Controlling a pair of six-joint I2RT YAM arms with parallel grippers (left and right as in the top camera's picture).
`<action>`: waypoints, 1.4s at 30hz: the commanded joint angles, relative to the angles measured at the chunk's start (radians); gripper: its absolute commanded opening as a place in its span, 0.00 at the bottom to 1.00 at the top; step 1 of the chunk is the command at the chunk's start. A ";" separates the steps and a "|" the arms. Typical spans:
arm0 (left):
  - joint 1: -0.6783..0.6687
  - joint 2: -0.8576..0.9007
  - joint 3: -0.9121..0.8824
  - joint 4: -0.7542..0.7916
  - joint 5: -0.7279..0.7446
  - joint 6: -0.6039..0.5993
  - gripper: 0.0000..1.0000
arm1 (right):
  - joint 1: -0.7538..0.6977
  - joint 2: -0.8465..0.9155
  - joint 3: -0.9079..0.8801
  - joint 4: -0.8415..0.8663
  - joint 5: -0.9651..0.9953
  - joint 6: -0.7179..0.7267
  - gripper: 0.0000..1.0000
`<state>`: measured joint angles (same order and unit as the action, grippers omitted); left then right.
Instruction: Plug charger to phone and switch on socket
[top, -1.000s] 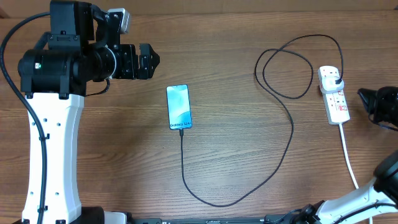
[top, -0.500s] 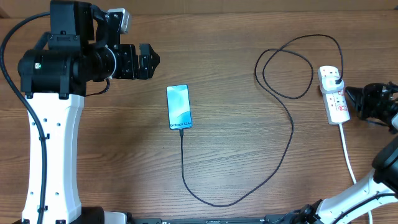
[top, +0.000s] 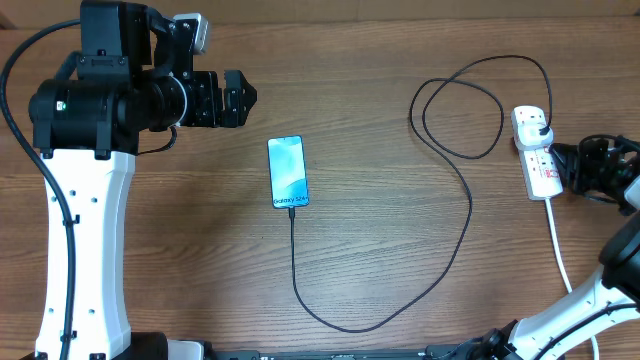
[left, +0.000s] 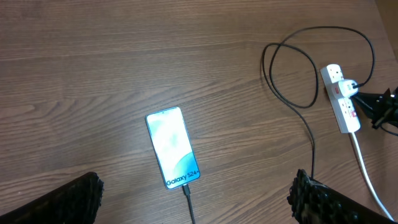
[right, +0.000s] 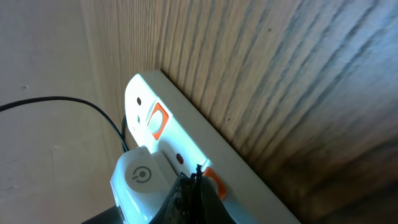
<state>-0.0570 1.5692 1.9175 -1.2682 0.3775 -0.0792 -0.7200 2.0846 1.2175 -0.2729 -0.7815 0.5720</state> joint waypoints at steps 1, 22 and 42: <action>0.004 0.007 -0.005 0.000 0.007 0.004 0.99 | 0.021 0.004 0.019 0.007 0.014 -0.003 0.04; 0.004 0.007 -0.005 0.000 0.007 0.004 1.00 | 0.067 0.005 0.012 -0.079 0.095 -0.025 0.04; 0.004 0.007 -0.005 0.000 0.007 0.005 0.99 | 0.098 0.005 -0.049 -0.135 0.112 -0.083 0.04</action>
<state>-0.0570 1.5692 1.9175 -1.2682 0.3775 -0.0792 -0.6762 2.0575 1.2282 -0.3744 -0.6861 0.5125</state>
